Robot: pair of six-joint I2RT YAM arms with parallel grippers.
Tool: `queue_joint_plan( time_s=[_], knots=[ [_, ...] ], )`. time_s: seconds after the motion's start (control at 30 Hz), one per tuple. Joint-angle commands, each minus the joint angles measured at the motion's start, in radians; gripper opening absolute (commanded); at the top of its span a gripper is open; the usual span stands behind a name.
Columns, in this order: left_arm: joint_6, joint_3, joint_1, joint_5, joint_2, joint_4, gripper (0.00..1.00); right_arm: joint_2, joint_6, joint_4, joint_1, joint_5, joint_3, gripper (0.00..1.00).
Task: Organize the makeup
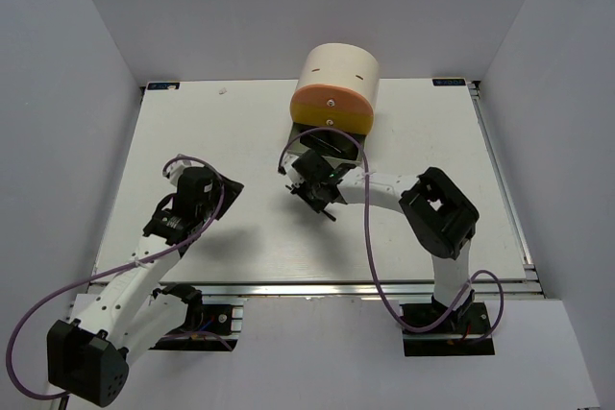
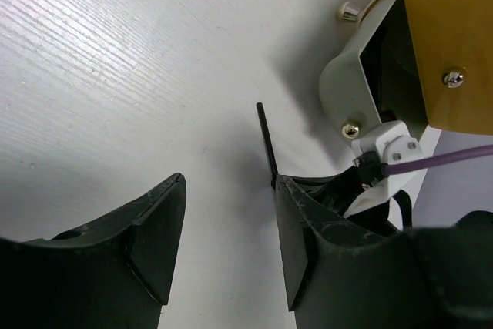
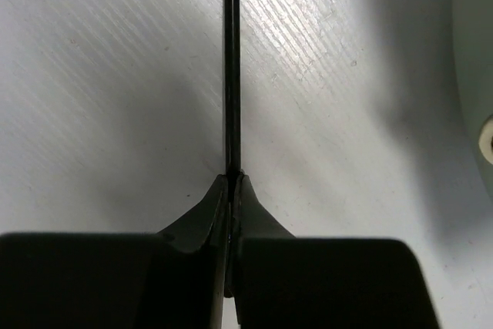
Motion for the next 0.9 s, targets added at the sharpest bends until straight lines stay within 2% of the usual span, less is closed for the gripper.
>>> queue_joint_plan(
  time_s=[0.0,0.2,0.4,0.53,0.57,0.67,0.77,0.8,0.87],
  knots=[
    [-0.009,-0.018,0.003,-0.009,-0.02,0.002,0.6,0.02,-0.063,-0.027,-0.008,0.004,-0.089,0.0],
    [-0.009,-0.012,0.004,-0.002,-0.01,0.011,0.6,-0.141,-0.156,-0.057,-0.015,-0.305,-0.065,0.0],
    [-0.045,-0.026,0.006,0.043,-0.012,0.075,0.6,-0.264,-0.236,-0.074,-0.038,-0.447,0.007,0.0],
    [-0.099,-0.064,0.004,0.141,0.015,0.24,0.6,-0.307,-0.312,-0.077,-0.11,-0.494,0.098,0.0],
    [-0.114,-0.084,0.004,0.182,0.032,0.337,0.6,-0.31,-0.399,-0.094,-0.147,-0.523,0.115,0.0],
    [-0.141,-0.105,0.004,0.254,0.074,0.46,0.59,-0.306,-0.495,-0.059,-0.213,-0.538,0.148,0.0],
    [-0.138,-0.082,0.003,0.305,0.164,0.543,0.54,-0.208,-0.558,-0.105,-0.281,-0.525,0.267,0.0],
    [-0.131,-0.057,0.0,0.317,0.189,0.561,0.45,-0.183,-0.563,-0.122,-0.302,-0.522,0.3,0.0],
    [-0.124,-0.033,-0.008,0.345,0.261,0.584,0.37,-0.125,-0.586,-0.145,-0.316,-0.508,0.358,0.0]
  ],
)
